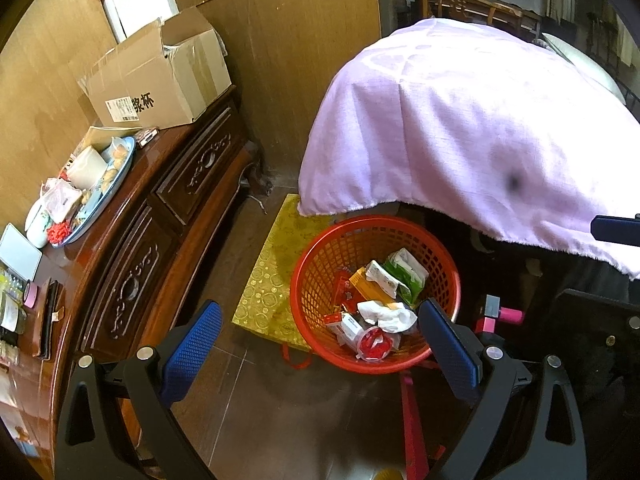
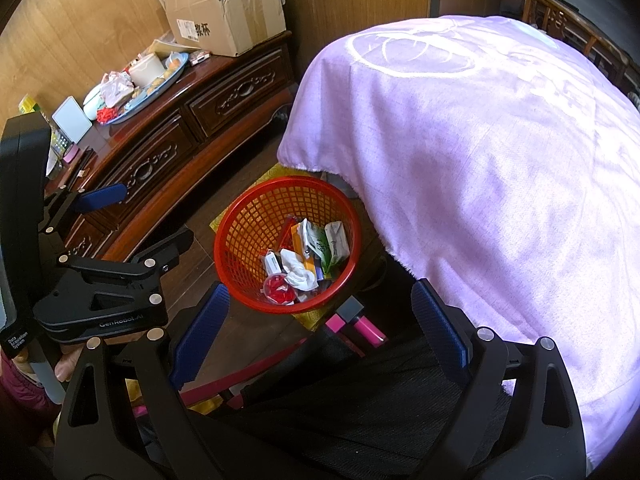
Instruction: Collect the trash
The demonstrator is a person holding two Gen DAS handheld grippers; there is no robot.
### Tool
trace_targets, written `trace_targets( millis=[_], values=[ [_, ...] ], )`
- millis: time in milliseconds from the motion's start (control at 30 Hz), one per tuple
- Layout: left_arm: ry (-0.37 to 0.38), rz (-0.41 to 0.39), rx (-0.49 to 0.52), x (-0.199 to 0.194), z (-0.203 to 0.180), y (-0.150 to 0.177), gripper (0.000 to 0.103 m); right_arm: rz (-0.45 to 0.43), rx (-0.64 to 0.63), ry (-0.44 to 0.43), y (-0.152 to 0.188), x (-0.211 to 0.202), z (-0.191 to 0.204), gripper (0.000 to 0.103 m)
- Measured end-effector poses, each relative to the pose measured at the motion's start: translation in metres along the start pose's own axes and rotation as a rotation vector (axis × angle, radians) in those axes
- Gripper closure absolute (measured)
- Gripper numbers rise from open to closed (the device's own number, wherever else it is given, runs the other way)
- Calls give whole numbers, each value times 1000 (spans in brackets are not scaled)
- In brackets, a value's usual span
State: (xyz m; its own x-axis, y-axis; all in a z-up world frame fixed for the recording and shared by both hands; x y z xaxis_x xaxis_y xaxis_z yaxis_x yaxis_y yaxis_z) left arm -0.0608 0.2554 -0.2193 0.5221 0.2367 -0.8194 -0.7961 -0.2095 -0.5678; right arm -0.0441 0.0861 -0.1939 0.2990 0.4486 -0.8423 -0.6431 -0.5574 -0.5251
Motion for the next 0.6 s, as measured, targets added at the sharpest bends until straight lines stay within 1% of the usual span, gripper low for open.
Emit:
trace_targets(
  millis=[433, 600],
  values=[
    [-5, 4, -1, 0, 0, 0, 6, 0, 0, 0, 0, 0, 0, 14],
    [-21, 7, -6, 0, 3, -1, 6, 0, 0, 0, 0, 0, 0, 14]
  ],
)
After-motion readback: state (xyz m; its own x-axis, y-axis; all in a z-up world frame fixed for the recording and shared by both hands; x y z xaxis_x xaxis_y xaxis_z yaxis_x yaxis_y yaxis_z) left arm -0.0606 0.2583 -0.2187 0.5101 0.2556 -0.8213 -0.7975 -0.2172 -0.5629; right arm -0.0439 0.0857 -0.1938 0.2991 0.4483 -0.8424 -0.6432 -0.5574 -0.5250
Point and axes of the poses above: each gripper's, at about its wrist camera, not at the fingertips, and x roughly the way its jaws point, z to its left, y to its underside, the point moved 6 cm from there along x, roughly the way its jaws point, and after that the axes turned 8 degrees about -x, right-handed, at the moved point
